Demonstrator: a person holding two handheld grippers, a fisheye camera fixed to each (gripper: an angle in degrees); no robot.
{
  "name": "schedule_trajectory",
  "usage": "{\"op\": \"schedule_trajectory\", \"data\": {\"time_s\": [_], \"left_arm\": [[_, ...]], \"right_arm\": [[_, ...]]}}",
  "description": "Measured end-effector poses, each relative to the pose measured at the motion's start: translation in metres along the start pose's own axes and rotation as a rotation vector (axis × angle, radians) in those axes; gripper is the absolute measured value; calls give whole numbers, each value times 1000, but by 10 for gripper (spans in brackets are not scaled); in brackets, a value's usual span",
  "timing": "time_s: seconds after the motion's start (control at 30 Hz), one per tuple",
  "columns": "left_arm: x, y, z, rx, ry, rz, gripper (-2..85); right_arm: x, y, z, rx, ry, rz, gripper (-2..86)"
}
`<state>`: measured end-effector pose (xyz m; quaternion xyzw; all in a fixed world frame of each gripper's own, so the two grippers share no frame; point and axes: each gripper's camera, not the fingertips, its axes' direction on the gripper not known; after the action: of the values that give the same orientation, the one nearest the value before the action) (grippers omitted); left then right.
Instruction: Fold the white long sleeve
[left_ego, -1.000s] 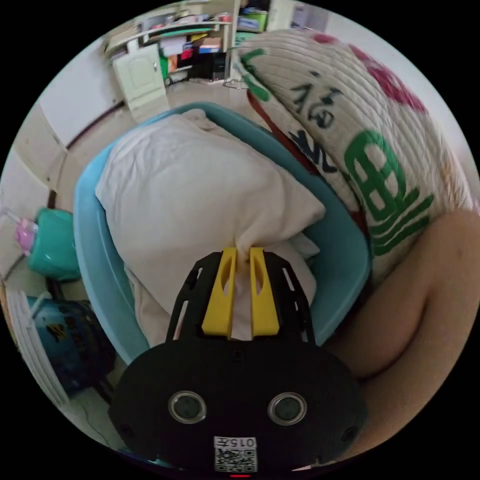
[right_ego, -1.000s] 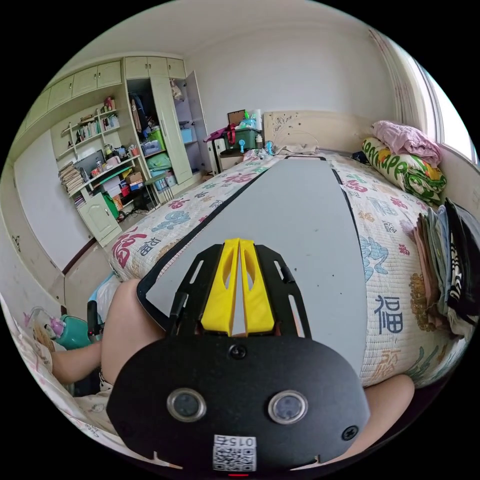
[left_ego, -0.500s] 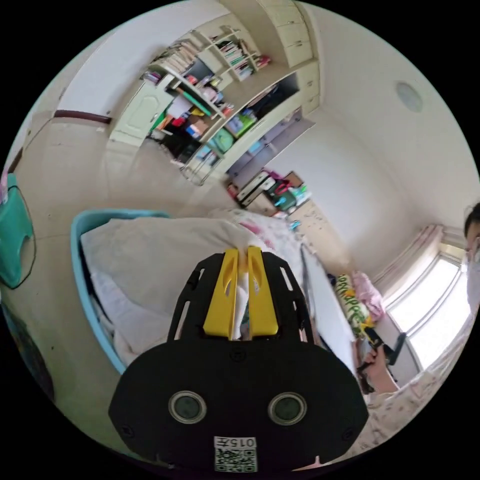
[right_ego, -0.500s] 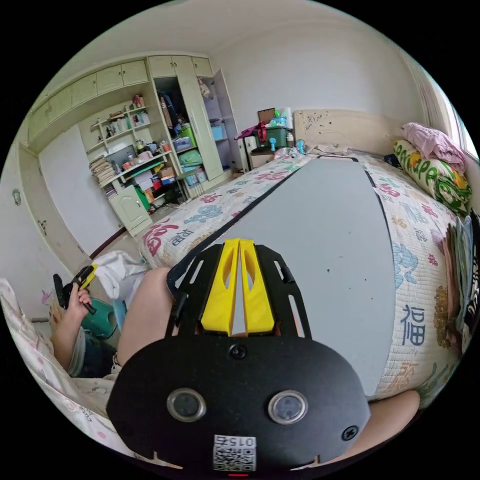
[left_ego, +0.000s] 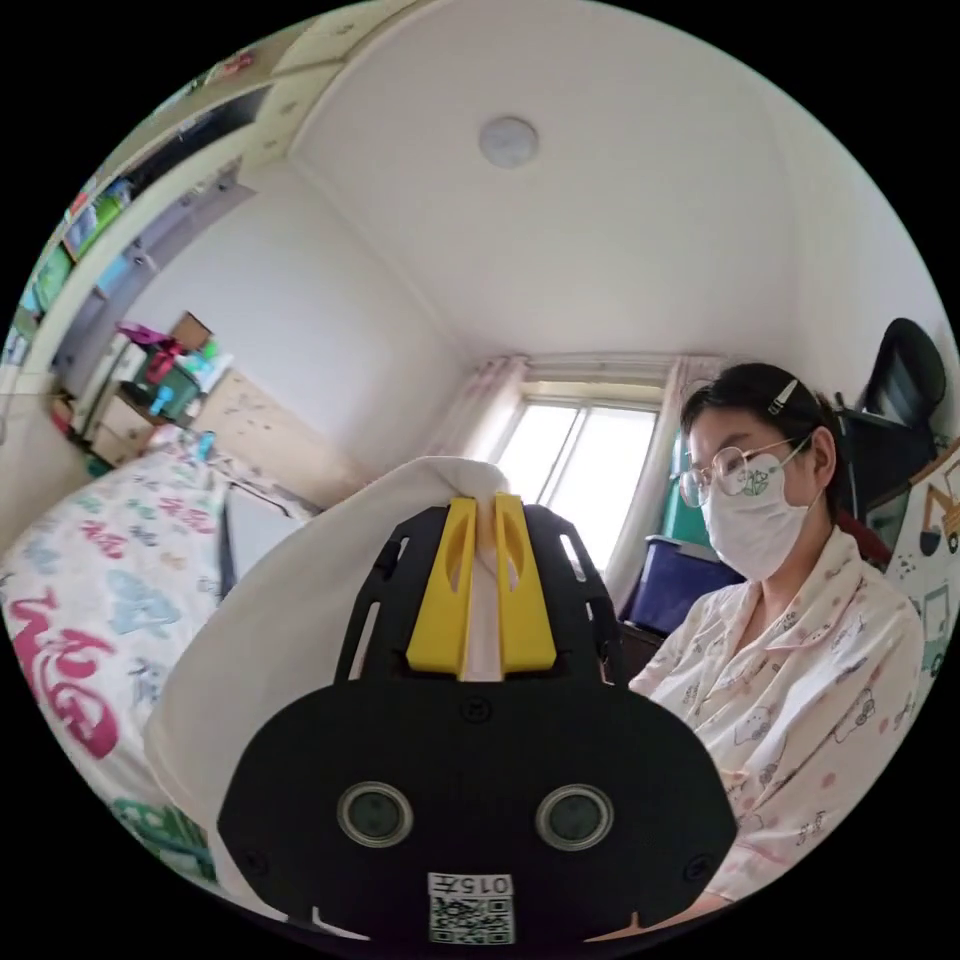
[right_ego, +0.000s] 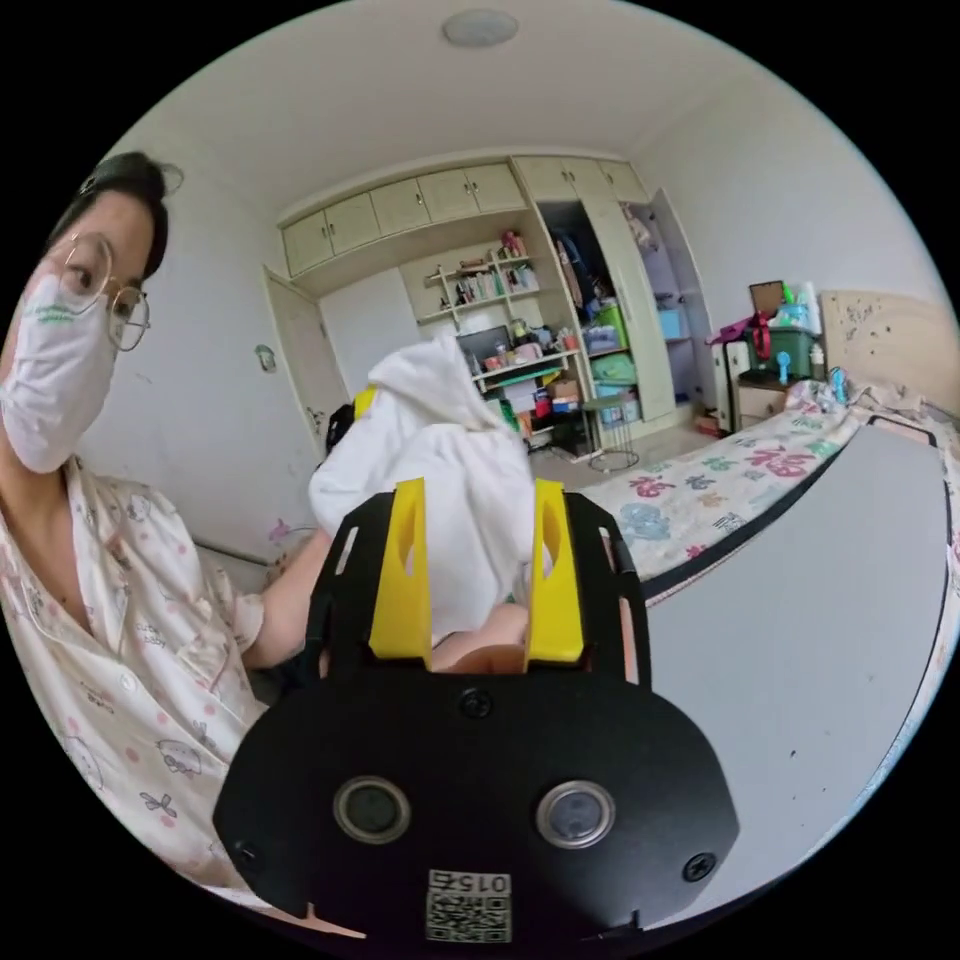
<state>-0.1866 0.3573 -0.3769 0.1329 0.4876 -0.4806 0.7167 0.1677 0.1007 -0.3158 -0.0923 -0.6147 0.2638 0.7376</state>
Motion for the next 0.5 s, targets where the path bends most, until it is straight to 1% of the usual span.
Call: {"op": "schedule_trajectory", "data": {"time_s": [0.07,0.1,0.13,0.2,0.23,0.33,0.4,0.5], "left_arm": [[-20,-4,52,-33,66,0,17],[-36,-6,84,-57,92,-35,17],[-43,-6,99,-68,100,-54,17],[-62,-10,153,-109,129,-64,17],[-65,-11,166,-118,142,-67,17],[-76,-23,234,-167,265,-67,17],[-77,-34,286,-183,385,-65,18],[-83,-49,327,-123,512,-89,20]], "right_arm": [[18,6,-13,1,4,35,133],[30,14,-27,30,-5,88,112],[36,19,-37,58,-20,110,101],[53,34,-80,174,-51,172,54],[55,36,-91,197,-44,181,50],[45,25,-146,250,63,140,49],[22,4,-182,281,190,76,48],[7,-14,-223,357,291,65,44]]}}
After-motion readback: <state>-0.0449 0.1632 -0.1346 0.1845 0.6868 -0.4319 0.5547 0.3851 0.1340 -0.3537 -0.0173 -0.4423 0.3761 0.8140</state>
